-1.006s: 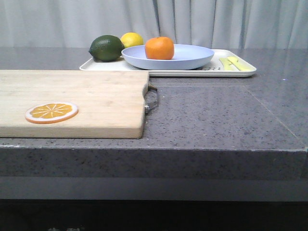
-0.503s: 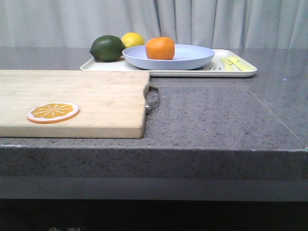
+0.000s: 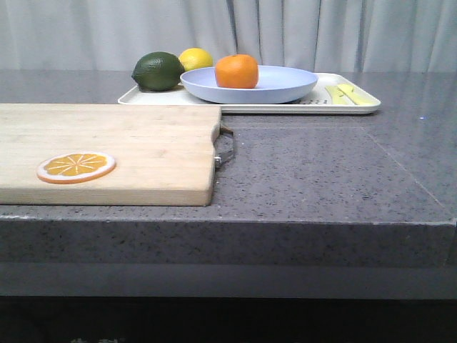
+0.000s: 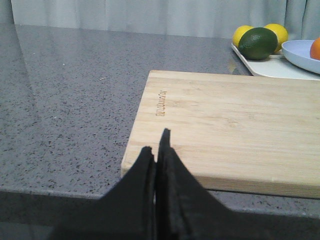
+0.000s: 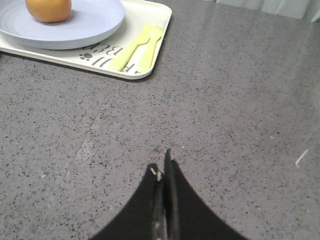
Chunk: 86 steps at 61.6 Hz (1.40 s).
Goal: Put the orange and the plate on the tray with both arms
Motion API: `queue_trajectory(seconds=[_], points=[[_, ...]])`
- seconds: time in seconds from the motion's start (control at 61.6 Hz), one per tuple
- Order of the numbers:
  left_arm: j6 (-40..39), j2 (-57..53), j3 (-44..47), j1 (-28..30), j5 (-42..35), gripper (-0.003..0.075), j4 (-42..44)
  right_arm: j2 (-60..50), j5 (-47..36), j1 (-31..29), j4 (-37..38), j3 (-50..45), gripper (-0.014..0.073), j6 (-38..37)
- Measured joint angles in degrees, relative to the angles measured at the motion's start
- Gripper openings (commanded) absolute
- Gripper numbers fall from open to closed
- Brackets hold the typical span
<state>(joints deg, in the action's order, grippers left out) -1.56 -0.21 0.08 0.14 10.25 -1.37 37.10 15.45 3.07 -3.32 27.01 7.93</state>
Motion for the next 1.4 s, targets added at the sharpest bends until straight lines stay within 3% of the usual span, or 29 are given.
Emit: queue_trajectory(seconds=[0.925, 1.12, 1.396], points=[[0.00, 0.00, 0.00, 0.00, 0.00, -0.0017, 0.00, -0.14, -0.99, 0.00, 0.00, -1.25, -0.0112, 0.00], [0.00, 0.00, 0.00, 0.00, 0.00, -0.0017, 0.00, -5.22, -3.26, 0.00, 0.00, -7.19, -0.0112, -0.73], [0.00, 0.00, 0.00, 0.00, 0.00, -0.0017, 0.00, -21.65, -8.48, 0.00, -0.23, -22.66, -0.0112, -4.16]])
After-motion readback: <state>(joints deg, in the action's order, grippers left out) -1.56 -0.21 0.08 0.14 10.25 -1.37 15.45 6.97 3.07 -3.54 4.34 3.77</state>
